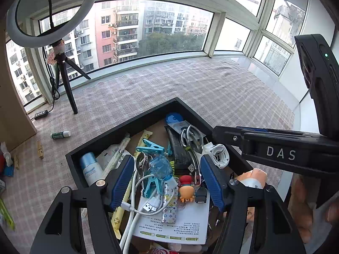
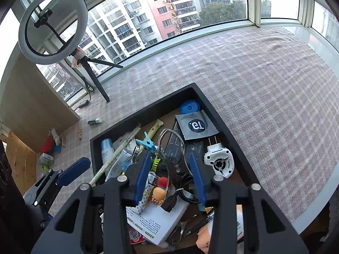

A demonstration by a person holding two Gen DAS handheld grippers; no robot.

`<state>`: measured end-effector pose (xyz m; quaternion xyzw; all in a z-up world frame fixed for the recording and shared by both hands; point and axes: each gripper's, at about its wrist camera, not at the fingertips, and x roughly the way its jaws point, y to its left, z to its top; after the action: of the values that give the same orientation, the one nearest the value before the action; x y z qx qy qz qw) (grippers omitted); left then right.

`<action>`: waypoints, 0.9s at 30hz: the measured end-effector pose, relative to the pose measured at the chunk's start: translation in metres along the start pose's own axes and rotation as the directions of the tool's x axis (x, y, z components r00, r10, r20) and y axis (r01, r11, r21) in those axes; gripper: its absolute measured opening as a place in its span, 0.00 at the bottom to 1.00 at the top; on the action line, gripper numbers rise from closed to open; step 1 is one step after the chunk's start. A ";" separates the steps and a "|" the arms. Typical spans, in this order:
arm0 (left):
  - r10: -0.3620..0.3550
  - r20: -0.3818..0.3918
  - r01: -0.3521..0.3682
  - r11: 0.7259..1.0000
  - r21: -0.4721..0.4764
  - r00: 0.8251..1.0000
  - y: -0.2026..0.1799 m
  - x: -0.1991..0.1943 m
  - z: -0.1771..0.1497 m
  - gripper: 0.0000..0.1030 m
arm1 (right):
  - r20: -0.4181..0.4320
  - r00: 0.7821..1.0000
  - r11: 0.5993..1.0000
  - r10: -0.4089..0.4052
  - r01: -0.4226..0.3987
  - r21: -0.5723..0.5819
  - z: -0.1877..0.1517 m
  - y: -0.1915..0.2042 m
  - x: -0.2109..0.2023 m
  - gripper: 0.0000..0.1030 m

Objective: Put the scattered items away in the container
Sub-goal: 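Lower both clippers into the black tray and open both tools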

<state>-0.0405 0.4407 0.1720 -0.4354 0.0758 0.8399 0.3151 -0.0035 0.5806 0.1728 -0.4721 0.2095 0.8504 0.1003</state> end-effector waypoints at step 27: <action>0.151 -0.038 -0.154 0.979 -0.133 0.988 0.096 -0.036 -0.055 0.61 | 0.012 0.996 0.989 0.085 -0.083 -0.120 -0.033 0.055 0.015 0.61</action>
<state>-0.0451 0.3264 0.1522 -0.4603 0.0559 0.8587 0.2183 -0.0068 0.5160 0.1588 -0.4610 0.1770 0.8688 0.0378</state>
